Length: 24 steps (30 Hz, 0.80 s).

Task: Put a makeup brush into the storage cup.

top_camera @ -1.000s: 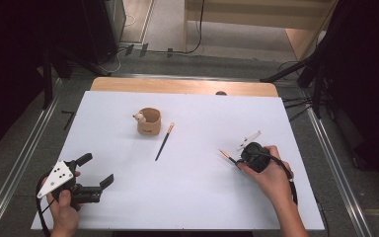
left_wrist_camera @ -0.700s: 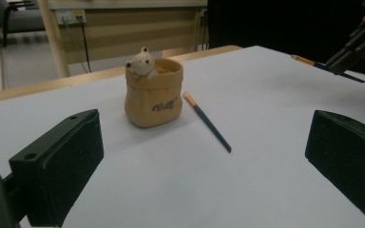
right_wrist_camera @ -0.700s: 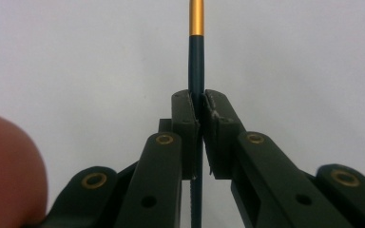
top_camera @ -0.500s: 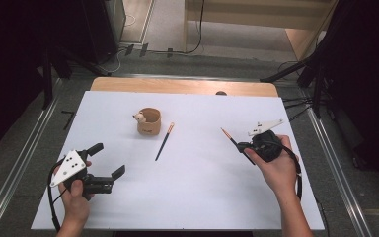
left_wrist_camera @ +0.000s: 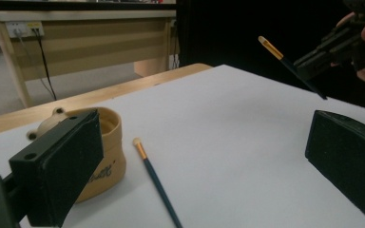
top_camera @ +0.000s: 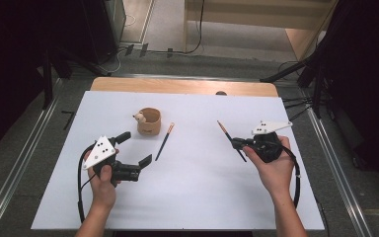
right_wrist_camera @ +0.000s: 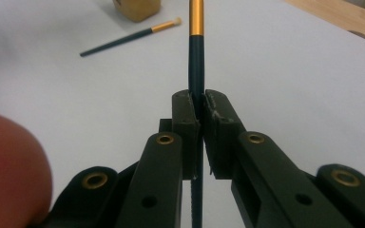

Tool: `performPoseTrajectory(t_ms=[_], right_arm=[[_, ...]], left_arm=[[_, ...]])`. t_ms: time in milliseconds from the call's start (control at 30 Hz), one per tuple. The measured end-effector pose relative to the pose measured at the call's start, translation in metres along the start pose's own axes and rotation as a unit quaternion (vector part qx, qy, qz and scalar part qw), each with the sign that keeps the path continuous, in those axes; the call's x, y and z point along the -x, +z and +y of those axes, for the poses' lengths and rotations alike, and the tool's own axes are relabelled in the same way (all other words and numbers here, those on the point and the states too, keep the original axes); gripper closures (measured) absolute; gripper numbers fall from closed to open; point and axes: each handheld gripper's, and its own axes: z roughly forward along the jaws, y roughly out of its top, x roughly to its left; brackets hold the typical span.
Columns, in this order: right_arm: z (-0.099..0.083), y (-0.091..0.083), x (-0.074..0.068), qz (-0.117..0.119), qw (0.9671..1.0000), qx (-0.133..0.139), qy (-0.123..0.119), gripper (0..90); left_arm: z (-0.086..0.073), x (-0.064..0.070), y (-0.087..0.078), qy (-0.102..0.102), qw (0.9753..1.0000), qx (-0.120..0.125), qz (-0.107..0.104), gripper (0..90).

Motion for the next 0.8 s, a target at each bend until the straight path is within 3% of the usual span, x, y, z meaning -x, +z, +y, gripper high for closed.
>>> performPoseTrajectory(t_ms=[167, 467, 633, 800], right_arm=[[-0.006, 0.002, -0.003, 0.015, 0.9996, 0.023, 0.003, 85.2], [-0.014, 0.01, -0.015, 0.029, 0.9982, 0.052, 0.004, 85.1], [-0.013, 0.012, -0.026, 0.052, 0.9954, 0.08, 0.01, 85.2], [-0.012, 0.014, -0.032, 0.065, 0.9929, 0.098, 0.01, 85.2]], left_arm=[[0.007, 0.008, 0.015, -0.004, 0.9999, 0.013, -0.009, 0.0], [0.002, 0.02, 0.026, 0.014, 0.9993, -0.003, -0.036, 0.0], [-0.001, 0.026, 0.031, -0.003, 0.9981, -0.002, -0.061, 0.0], [-0.002, 0.029, 0.033, -0.005, 0.9976, -0.006, -0.069, 0.0]])
